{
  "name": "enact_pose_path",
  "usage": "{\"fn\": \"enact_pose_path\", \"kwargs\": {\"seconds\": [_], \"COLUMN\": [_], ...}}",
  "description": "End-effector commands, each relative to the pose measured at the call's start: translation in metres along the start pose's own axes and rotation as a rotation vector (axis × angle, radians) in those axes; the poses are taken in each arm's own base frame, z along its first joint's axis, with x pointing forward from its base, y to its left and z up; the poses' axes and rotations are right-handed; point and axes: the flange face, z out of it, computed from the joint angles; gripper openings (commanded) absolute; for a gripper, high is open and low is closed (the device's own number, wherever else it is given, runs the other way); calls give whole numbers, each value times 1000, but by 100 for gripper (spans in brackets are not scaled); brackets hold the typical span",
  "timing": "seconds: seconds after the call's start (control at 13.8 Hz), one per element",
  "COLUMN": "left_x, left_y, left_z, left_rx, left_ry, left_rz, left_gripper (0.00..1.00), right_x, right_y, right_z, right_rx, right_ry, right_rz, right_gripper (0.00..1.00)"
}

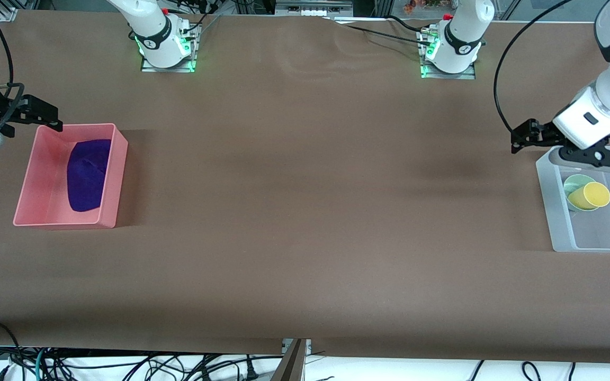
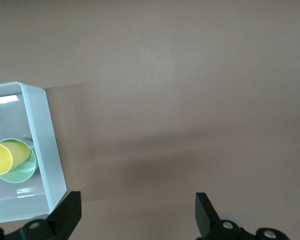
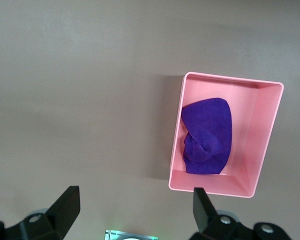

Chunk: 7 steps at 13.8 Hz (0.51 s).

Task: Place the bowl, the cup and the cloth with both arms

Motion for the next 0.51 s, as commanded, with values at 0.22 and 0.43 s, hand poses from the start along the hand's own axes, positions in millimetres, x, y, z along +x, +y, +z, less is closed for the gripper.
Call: {"fn": "enact_pose_path", "kwargs": {"seconds": [0.22, 0.43], "left_x": [-10, -10], "left_y": [1, 2], "left_z": [1, 1], "left_rx": [-14, -23], "left_ry": [18, 19], "left_rz": [-16, -16], "left_gripper": [100, 100], "right_x": [0, 0], "right_y": [-2, -2], "right_z": [-1, -1], "right_rx": [-13, -13], "right_ry": [7, 7], "right_rz": [-1, -1], "right_gripper": [100, 100]}}
